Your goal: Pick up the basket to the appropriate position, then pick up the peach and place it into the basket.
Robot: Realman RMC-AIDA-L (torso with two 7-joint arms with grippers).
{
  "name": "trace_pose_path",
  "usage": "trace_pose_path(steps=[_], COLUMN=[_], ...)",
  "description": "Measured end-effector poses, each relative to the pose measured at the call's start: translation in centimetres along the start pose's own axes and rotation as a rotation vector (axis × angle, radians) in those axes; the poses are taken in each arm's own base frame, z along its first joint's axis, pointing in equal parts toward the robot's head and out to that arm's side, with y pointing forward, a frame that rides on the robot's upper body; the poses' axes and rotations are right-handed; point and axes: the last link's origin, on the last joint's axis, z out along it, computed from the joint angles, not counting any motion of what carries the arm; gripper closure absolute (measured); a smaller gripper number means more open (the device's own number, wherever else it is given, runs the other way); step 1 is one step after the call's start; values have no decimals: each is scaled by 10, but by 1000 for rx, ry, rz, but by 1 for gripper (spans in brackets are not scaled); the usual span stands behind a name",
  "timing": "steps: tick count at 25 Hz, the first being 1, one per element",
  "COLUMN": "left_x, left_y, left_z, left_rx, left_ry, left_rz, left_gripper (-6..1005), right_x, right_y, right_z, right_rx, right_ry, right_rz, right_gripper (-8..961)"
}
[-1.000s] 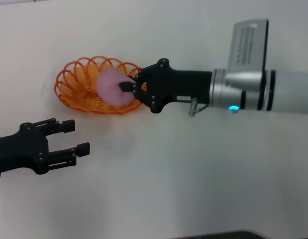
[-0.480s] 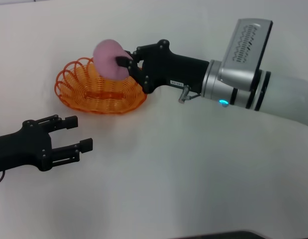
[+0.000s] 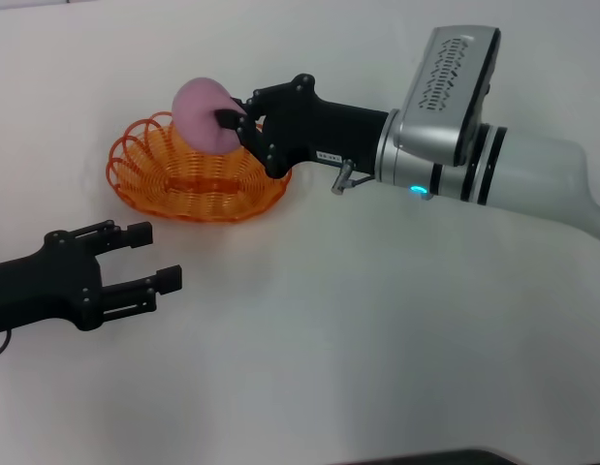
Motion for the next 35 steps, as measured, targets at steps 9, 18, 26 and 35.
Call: trace_pose_path(steps=[9, 18, 26, 35], left_x=[0, 0, 3, 11], left_y=[0, 0, 1, -4], left_z=[2, 2, 1, -9], left_rx=[-9, -10, -6, 52], left_ry=[1, 1, 27, 130], left_rz=[-1, -1, -2, -8], left_gripper=[230, 231, 231, 232], right_x=[1, 2, -2, -15], right_y=[6, 5, -5, -34], right_z=[4, 3, -29, -120], right_rx=[0, 31, 148, 46], right_ry=[3, -7, -172, -278], right_rz=[-78, -53, 173, 546], right_gripper=[762, 479, 155, 16])
